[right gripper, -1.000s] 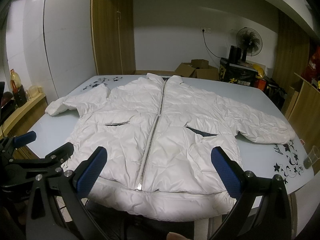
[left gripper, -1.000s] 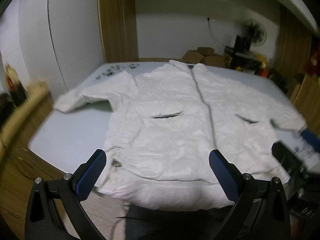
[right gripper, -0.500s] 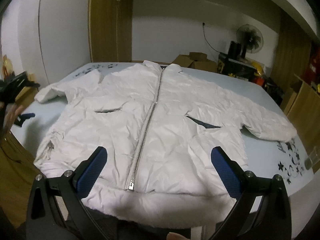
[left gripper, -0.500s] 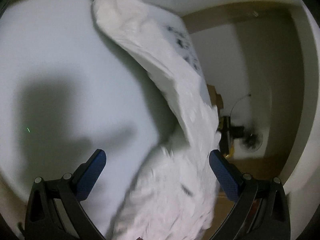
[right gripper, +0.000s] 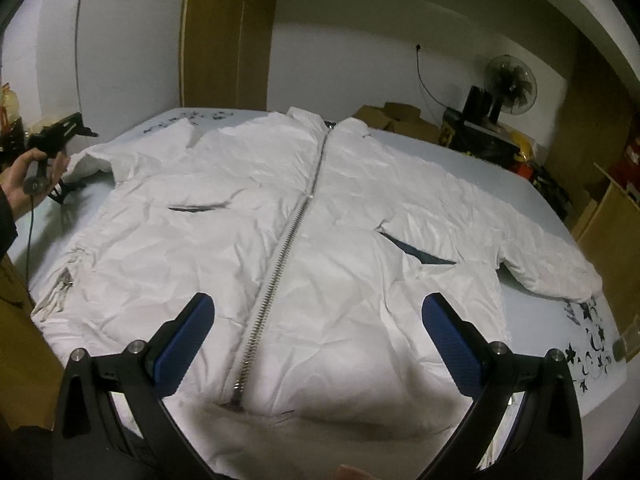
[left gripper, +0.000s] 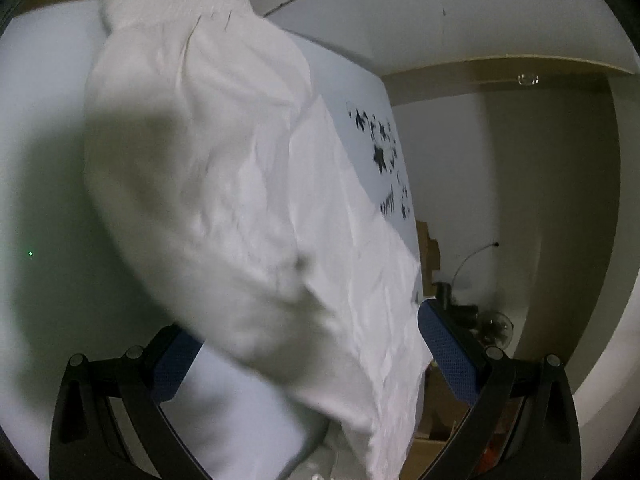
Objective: Fold large clothes
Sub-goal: 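Grasp the jacket sleeve cuff with the left gripper and lift it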
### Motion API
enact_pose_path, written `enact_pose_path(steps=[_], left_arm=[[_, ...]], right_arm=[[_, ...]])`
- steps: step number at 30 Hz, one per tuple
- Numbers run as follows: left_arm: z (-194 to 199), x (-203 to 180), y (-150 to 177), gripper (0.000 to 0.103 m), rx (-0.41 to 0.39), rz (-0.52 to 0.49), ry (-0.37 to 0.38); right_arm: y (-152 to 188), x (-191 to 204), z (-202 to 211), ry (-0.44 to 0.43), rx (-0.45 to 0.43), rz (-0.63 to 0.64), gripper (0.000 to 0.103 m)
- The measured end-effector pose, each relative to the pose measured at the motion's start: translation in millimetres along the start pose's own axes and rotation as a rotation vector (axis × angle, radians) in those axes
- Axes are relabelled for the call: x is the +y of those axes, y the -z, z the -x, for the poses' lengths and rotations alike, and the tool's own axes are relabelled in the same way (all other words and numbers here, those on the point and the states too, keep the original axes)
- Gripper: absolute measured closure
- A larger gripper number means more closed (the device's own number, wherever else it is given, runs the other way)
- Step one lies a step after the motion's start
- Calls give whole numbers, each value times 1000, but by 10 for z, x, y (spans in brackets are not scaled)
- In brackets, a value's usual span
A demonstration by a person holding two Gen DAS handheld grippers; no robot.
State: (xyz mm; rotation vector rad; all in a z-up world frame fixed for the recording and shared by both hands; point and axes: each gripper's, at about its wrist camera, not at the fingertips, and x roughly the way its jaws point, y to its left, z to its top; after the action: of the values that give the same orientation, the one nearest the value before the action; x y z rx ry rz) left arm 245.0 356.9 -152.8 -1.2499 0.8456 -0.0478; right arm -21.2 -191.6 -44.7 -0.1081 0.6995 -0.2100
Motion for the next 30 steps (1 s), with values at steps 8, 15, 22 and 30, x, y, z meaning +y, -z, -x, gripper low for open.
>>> enact_pose_path(steps=[8, 15, 22, 30], left_arm=[[124, 43, -413, 7, -68, 17, -22], [48, 70, -559, 42, -86, -7, -45], [-54, 284, -627, 91, -81, 24, -26], [226, -260, -508, 94, -205, -227, -99]], right_arm=[[-39, 44, -197, -9, 38, -7, 0], [-28, 63, -226, -23, 50, -13, 0], [-21, 96, -196, -3, 51, -10, 0], [-218, 14, -324, -77, 152, -73, 0]])
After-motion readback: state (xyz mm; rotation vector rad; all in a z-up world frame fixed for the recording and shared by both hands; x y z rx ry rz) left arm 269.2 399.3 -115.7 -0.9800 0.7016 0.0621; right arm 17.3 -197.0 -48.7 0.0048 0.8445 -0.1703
